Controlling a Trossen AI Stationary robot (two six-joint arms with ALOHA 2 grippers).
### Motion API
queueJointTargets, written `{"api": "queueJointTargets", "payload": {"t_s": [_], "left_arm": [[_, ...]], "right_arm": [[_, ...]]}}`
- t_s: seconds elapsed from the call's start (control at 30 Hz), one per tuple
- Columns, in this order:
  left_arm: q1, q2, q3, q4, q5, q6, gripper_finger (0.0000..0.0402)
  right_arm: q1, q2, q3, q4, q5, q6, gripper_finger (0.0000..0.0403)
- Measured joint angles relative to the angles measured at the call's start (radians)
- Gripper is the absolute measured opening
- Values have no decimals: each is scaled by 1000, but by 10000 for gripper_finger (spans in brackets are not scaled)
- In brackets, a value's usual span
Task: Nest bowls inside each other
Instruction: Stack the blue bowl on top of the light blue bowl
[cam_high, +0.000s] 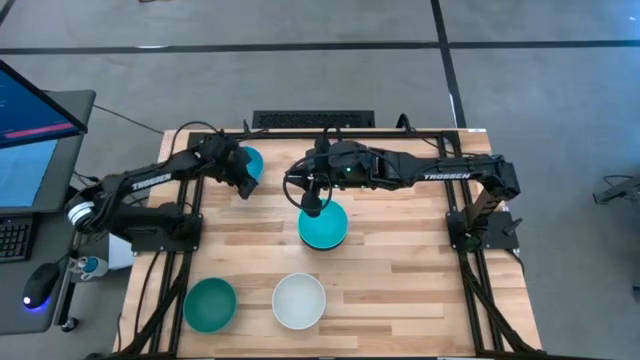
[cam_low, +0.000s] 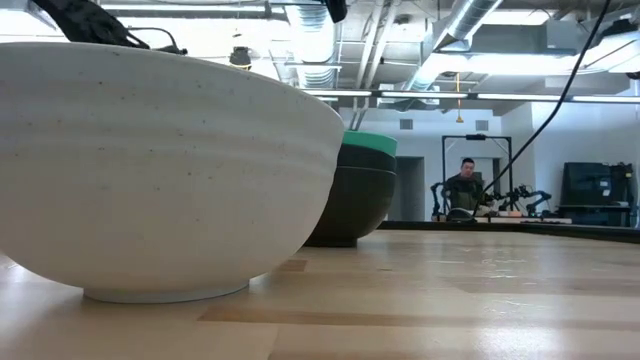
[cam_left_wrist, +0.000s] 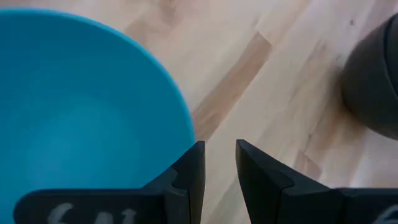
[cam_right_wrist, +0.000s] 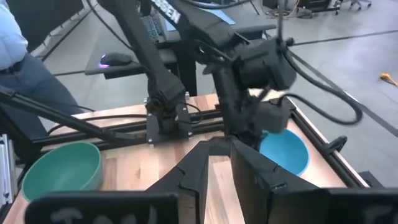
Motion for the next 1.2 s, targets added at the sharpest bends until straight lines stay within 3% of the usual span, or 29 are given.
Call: {"api": "queueJointTargets", "payload": {"t_s": [0.3,0.63,0.83,1.2], "left_arm": [[1,117,0,118,12,7,78],[1,74,53,85,118,28,55],[7,44,140,-43,-16,122,68],[66,53,145,-172,-46,172,107]], "right_arm": [[0,0,0,0,0,0,93],[-18,0,0,-7,-2,-7,93],[-22,0,0,-8,-4,-7,93],[-19,0,1,-8,-30,-8,93]]}}
